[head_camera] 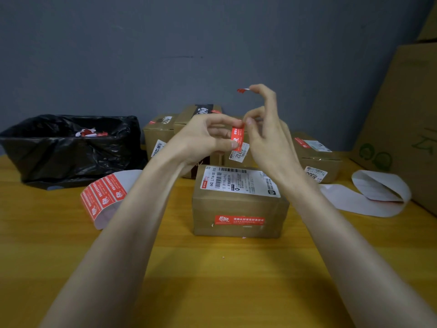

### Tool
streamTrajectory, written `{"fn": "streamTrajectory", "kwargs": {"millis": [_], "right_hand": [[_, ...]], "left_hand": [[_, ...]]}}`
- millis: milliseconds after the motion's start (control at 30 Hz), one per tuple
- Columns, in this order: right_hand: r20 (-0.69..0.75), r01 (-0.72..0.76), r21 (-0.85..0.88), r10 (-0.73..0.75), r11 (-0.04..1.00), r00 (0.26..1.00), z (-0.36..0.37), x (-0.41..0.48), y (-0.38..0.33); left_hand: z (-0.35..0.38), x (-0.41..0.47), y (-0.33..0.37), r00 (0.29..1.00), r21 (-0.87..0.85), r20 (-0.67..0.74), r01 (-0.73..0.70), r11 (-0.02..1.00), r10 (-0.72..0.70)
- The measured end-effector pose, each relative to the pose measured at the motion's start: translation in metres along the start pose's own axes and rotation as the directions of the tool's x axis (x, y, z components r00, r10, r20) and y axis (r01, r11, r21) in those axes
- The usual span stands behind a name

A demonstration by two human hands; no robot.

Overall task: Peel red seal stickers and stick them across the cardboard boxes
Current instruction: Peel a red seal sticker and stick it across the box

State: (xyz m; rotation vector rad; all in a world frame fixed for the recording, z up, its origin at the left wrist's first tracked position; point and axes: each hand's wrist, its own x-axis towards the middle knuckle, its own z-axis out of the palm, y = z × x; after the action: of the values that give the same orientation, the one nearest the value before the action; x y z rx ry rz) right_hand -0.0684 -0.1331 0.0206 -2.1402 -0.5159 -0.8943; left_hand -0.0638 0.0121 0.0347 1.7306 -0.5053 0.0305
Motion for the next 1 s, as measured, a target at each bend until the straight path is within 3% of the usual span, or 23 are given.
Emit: {"fn": "streamTrajectory", "kwargs": {"millis": [133,267,333,433,567,1000], "right_hand": [[-0.019,0.027,-0.095,-0.029,0.995,0.999,0.002,0.001,0.003],[-0.086,-0.163,0.198,0.182,0.967,0.98,-0.003,0.009,0.009],[0.0,-0.305,0.366,0.328,0.879,0.945,-0.007,0.012,0.008],[0.17,-0.432,0.432,0.399,0.791,0.901,-0.007,0.012,0.006],[0.231,-0.45,0.39,0.388,0.803,0.892,-0.005,0.011,0.004],[0.224,-0.445,0.371,0.386,0.815,0.895,-0.001,0.005,0.012]], "left_hand": [[-0.003,-0.002,0.002,0.999,-0.039,0.043,0.012,0.999,-0.01],[0.0,-0.002,0.004,0.994,0.111,-0.077,-0.069,0.991,0.078],[0.003,-0.001,0.003,0.986,0.185,-0.123,-0.089,0.979,0.113],[0.005,0.0,0.0,0.972,0.254,-0.155,-0.132,0.958,0.175],[0.005,0.001,-0.002,0.963,0.289,-0.141,-0.18,0.94,0.228],[0.009,0.001,-0.004,0.953,0.313,-0.052,-0.27,0.911,0.3]]}}
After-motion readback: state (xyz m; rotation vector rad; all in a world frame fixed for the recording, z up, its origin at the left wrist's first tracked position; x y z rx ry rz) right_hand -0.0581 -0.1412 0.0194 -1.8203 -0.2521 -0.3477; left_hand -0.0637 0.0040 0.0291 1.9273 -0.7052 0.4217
